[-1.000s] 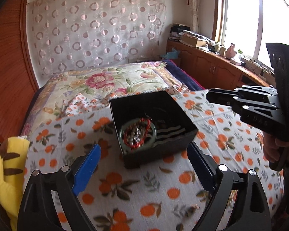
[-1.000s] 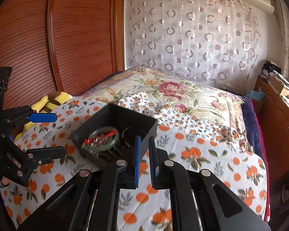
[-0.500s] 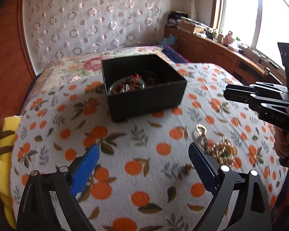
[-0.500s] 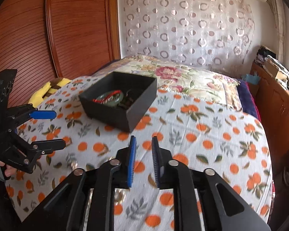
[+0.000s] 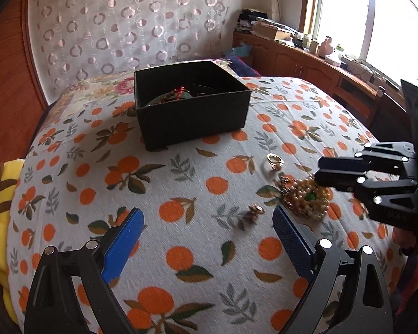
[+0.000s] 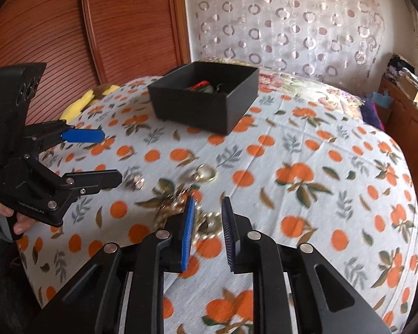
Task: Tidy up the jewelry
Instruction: 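Close the right tool on the pearl necklace and lift it, then grasp the green pendant necklace with the left tool while the right tool holds the pearls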
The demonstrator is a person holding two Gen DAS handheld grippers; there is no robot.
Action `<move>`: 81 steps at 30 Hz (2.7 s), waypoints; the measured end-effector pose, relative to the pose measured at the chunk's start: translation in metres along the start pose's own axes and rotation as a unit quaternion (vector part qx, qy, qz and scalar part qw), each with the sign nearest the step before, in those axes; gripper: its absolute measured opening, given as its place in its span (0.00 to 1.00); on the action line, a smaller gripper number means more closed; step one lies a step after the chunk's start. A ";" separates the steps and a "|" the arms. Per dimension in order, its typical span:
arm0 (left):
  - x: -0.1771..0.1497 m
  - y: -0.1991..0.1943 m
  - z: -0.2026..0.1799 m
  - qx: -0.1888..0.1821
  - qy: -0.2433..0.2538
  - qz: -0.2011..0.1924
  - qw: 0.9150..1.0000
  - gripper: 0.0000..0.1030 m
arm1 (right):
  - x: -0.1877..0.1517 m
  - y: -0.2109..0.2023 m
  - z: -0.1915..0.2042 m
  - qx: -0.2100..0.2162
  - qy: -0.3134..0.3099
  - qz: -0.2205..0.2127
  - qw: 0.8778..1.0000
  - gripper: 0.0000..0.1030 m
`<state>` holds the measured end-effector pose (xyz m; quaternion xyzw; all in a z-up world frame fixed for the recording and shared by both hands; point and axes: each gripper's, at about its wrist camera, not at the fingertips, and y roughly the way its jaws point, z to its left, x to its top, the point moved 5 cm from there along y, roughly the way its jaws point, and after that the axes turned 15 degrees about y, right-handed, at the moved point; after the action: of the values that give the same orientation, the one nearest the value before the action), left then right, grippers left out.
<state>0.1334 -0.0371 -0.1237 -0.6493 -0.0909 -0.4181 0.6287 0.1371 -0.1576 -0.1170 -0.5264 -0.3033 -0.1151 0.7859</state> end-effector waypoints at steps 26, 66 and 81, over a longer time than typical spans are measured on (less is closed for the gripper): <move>-0.010 -0.005 -0.032 -0.022 0.009 -0.002 1.000 0.87 | 0.012 -0.055 -0.007 0.003 0.004 -0.071 0.997 0.11; 0.043 0.028 -0.059 -0.092 0.045 -0.004 0.995 0.41 | 0.034 -0.103 -0.040 -0.043 0.016 -0.134 0.990 0.11; 0.055 0.047 -0.106 -0.104 0.080 0.011 0.991 0.34 | 0.022 -0.094 -0.063 -0.055 0.039 -0.125 0.990 0.11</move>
<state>0.1529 -0.1631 -0.1368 -0.6771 0.0108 -0.4687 0.5672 0.1300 -0.2502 -0.0489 -0.5221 -0.3291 -0.2488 0.7465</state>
